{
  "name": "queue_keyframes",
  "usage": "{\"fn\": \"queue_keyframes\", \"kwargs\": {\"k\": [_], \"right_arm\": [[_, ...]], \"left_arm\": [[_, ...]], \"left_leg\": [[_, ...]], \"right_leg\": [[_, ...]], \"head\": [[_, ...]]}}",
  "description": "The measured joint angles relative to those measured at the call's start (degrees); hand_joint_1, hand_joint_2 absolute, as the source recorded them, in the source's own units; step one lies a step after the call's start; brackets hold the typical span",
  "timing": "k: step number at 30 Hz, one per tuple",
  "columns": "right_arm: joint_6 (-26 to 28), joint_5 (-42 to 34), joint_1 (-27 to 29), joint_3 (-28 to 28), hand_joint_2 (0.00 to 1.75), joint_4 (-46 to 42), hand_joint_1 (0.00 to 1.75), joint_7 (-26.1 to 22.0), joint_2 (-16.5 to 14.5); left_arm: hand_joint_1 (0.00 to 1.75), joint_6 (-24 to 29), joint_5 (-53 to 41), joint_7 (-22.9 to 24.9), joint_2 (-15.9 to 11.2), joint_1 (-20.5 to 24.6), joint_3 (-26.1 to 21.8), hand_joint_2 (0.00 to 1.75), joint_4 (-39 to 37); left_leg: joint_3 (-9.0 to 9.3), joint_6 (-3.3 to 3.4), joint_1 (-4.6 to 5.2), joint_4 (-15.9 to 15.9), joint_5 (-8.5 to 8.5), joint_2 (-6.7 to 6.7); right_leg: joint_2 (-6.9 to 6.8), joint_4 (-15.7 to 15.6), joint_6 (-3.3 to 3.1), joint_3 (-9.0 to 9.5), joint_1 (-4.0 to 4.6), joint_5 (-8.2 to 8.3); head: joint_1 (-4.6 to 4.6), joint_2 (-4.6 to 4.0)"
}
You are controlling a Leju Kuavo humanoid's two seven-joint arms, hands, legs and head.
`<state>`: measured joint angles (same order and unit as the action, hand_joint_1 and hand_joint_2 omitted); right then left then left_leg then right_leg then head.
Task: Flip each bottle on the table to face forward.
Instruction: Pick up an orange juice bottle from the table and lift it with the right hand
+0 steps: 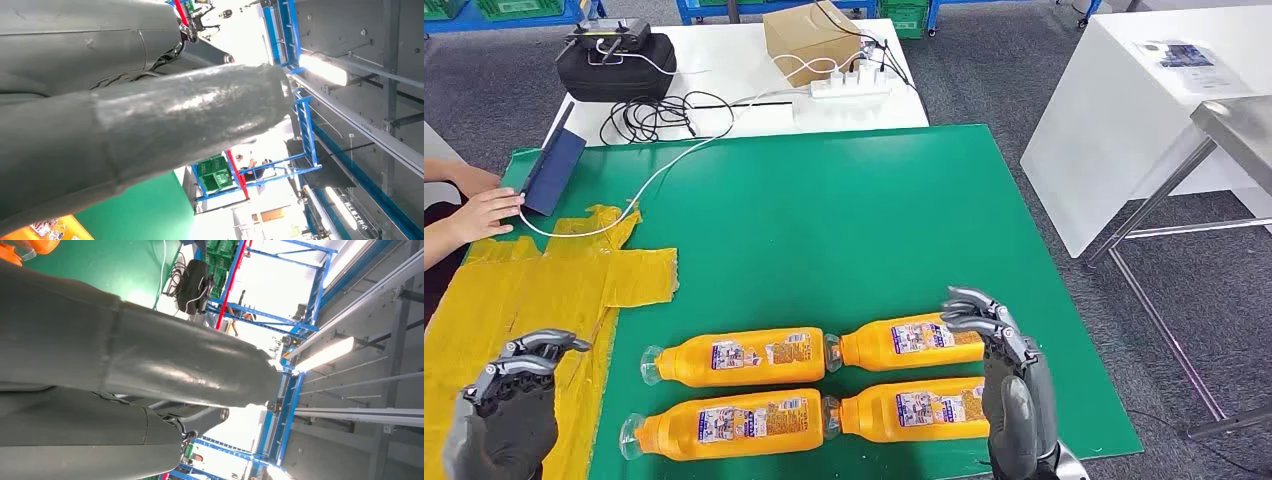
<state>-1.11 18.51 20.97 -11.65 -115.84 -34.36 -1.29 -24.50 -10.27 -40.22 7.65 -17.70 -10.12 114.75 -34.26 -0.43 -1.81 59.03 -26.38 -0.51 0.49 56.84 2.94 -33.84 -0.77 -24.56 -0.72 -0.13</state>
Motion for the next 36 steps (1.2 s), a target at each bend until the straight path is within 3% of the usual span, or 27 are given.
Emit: {"fn": "queue_keyframes", "kwargs": {"k": [6, 8, 10, 11, 12, 14, 15, 21, 27, 31, 36], "right_arm": [[-0.1, -0.4, 0.0, 0.0, 0.0, 0.0, 1.75, 0.0, 0.0], [-0.6, -3.1, 0.0, 0.1, 0.0, 0.5, 1.71, -0.8, -0.9], [-0.9, -6.1, 0.0, 0.2, 0.0, 2.4, 1.17, -3.0, -3.6], [-0.5, -6.8, 0.0, 0.2, 0.0, 3.7, 0.74, -3.9, -5.0], [-0.1, -7.1, 0.0, 0.0, 0.0, 4.9, 0.33, -4.7, -6.2], [0.9, -7.4, 0.0, -0.4, 0.0, 6.3, 0.0, -5.2, -7.4], [1.2, -7.5, 0.0, -0.6, 0.0, 6.8, 0.0, -5.3, -7.8], [2.9, -6.6, 0.0, -0.9, 0.0, 8.0, 0.0, -5.4, -9.1], [8.6, -2.5, 0.0, -1.3, 0.0, 8.8, 0.0, -3.1, -9.7], [9.3, -2.1, -0.1, -1.9, 1.75, 9.5, 0.0, -1.5, -9.8], [9.2, 2.6, -1.4, -3.9, 1.75, 10.9, 0.0, 4.3, -9.1]], "left_arm": [[1.75, 0.0, 0.2, 0.3, 0.0, 0.0, 0.0, 0.0, 0.0], [1.75, 1.9, 0.7, 2.3, 1.3, 0.0, 0.2, 0.0, -0.4], [1.75, 7.6, 0.3, 3.6, 4.6, -0.3, 2.1, 0.0, -2.4], [1.42, 10.8, -0.4, 3.2, 6.2, -0.5, 3.9, 0.0, -3.7], [0.98, 13.7, -1.0, 2.7, 7.3, -0.7, 6.1, 0.0, -4.9], [0.11, 17.3, -1.4, 2.3, 8.1, -1.0, 9.8, 0.0, -6.2], [0.0, 18.5, -1.3, 2.4, 8.2, -1.1, 11.1, 0.0, -6.5], [0.0, 21.6, -1.5, 4.1, 8.6, -1.2, 13.9, 0.0, -6.9], [0.0, 22.8, -1.8, 4.6, 8.9, -1.5, 14.3, 0.0, -6.9], [0.0, 22.4, -1.6, 4.4, 9.1, -2.0, 14.2, 0.0, -6.9], [0.0, 20.0, -0.6, 3.4, 9.5, -2.2, 13.9, 0.0, -7.1]], "left_leg": [[0.0, 0.0, 0.0, 0.0, 0.0, 0.0], [0.01, 0.0, 0.01, 0.0, 0.0, 0.0], [0.02, 0.0, 0.02, 0.0, 0.0, 0.0], [0.02, 0.0, 0.02, 0.0, 0.0, 0.0], [0.0, 0.01, 0.02, 0.0, 0.0, 0.01], [-0.01, 0.01, 0.03, 0.0, 0.0, 0.01], [-0.01, 0.01, 0.04, 0.0, 0.0, 0.01], [-0.01, 0.0, 0.02, 0.0, 0.0, 0.01], [-0.01, 0.0, 0.02, 0.0, 0.0, 0.0], [-0.01, 0.01, 0.03, 0.0, 0.0, 0.0], [-0.01, 0.0, 0.02, 0.0, 0.0, 0.0]], "right_leg": [[0.0, 0.0, 0.0, -0.01, 0.0, 0.0], [0.0, 0.0, 0.0, -0.01, -0.01, 0.0], [0.0, 0.0, 0.0, 0.0, -0.01, 0.0], [-0.01, 0.0, 0.0, 0.01, -0.02, 0.0], [-0.01, 0.0, 0.01, 0.01, -0.02, 0.0], [0.0, 0.0, 0.01, 0.02, -0.02, 0.01], [0.0, 0.0, 0.01, 0.02, -0.03, 0.01], [0.0, 0.0, 0.01, -0.01, -0.01, 0.01], [0.0, 0.0, 0.01, 0.0, -0.02, 0.0], [-0.01, 0.0, 0.01, 0.01, -0.02, 0.0], [0.0, 0.0, 0.01, 0.01, -0.02, 0.01]], "head": [[0.0, 0.0], [0.0, 0.0], [0.0, 0.0], [-0.01, 0.0], [-0.01, 0.0], [-0.02, 0.0], [-0.02, 0.0], [0.0, 0.0], [-0.01, 0.0], [0.0, 0.0], [0.0, 0.0]]}}
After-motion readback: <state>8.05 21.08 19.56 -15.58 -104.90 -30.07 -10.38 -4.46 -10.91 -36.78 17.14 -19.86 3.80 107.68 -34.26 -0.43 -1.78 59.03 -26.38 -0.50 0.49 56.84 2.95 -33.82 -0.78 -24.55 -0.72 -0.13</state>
